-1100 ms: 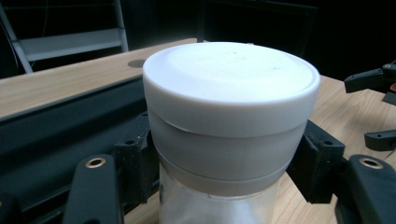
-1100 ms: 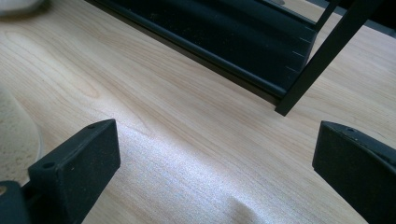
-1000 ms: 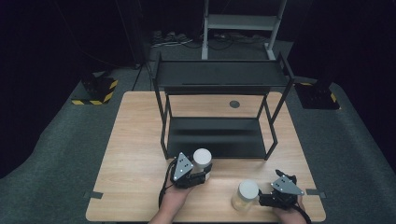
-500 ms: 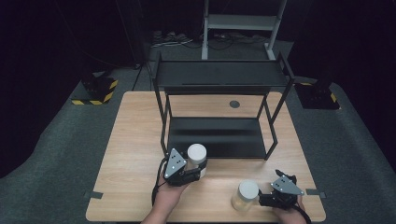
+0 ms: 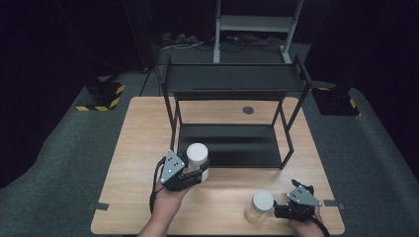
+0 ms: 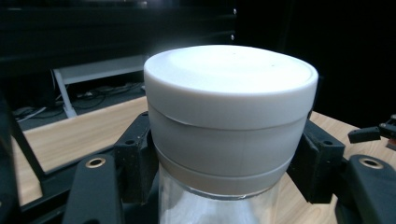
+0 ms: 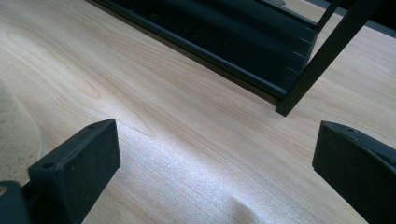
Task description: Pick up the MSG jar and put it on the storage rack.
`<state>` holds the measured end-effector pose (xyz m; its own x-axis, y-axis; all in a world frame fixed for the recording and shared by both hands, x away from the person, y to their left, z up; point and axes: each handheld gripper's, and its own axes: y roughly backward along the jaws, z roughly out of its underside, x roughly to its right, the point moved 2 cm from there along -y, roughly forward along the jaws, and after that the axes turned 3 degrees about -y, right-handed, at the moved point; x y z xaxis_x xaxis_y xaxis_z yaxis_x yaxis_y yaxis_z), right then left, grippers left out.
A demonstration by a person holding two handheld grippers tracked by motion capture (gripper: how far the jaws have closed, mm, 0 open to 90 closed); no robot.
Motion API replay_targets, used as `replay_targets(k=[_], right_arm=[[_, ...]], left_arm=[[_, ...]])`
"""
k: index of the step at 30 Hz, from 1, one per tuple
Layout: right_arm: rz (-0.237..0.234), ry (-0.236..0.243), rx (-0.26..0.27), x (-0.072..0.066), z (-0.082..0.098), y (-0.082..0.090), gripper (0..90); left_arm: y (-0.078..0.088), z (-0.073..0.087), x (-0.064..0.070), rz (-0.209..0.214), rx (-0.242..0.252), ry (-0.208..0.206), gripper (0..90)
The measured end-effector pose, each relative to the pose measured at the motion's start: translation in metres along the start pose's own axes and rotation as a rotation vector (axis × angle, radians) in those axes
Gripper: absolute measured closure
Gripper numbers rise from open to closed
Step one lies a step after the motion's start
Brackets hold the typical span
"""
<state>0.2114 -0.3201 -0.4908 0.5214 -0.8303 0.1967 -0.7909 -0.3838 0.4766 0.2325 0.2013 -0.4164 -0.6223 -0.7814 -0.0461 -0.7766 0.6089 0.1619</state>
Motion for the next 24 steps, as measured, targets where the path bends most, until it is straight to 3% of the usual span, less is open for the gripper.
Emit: replay_targets(k=[8, 24], right_arm=[[0.000, 0.000, 0.000, 0.000, 0.000, 0.000, 0.0], [0.000, 0.000, 0.001, 0.000, 0.000, 0.000, 0.0]], left_arm=[[0.006, -0.011, -0.006, -0.021, 0.016, 0.003, 34.7], [0.017, -0.050, -0.017, -0.062, 0.070, -0.007, 34.7]])
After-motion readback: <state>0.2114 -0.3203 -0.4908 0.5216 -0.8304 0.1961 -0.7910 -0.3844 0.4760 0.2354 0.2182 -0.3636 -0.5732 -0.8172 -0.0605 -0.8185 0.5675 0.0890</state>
